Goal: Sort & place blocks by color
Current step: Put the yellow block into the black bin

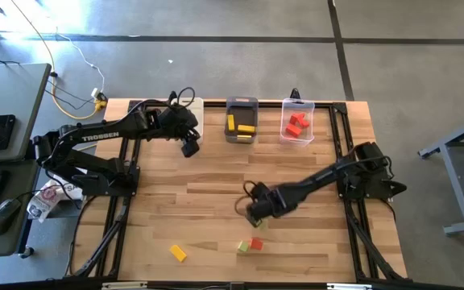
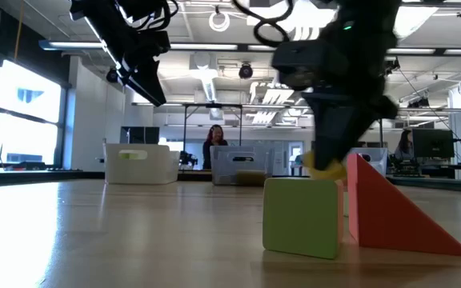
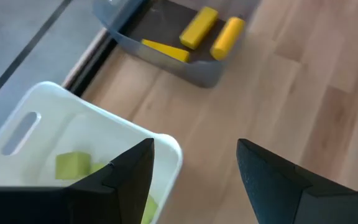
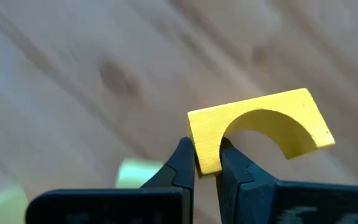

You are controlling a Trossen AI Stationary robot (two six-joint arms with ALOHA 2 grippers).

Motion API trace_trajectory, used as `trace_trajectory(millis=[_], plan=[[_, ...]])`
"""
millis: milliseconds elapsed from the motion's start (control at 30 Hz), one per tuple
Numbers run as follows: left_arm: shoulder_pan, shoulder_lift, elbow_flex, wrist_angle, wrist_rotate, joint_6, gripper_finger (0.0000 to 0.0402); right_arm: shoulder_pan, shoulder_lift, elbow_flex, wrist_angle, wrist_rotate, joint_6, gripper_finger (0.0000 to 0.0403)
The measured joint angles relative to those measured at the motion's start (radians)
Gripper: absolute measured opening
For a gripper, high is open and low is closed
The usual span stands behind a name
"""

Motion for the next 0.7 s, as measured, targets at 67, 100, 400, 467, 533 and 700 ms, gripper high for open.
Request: trace_trajectory(millis=[67,100,400,467,533,700], plan=[[-0.019,0.000,0.000,-0.020,0.000,0.000,0.0214,-0.042,0.000,0.000,0.043,0.000,-0.079,0.0012],[-0.028,0.000,0.000,-0.024,0.000,0.000,0.0214,-0.061,0.000,0.000,0.065,0.000,-0.118,0.0012],[-0.103,0.000,0.000,-0.040,0.000,0.009,0.0214,-0.221,0.000,0.000,0.231,-0.006,-0.441,0.0013],[-0.115,0.000,0.000,-0.040,0.000,0.008,0.0214,-0.253,0.000,0.000,0.267,-0.013,-0.504,0.0013],[-0.124,0.000,0.000,-0.040,0.000,0.008,0.0214,-0.281,0.000,0.000,0.300,-0.026,-0.565,0.0013],[-0.133,0.000,0.000,-0.040,0.002,0.008,0.0214,-0.347,-0.005,0.000,0.357,-0.057,-0.693,0.0014]])
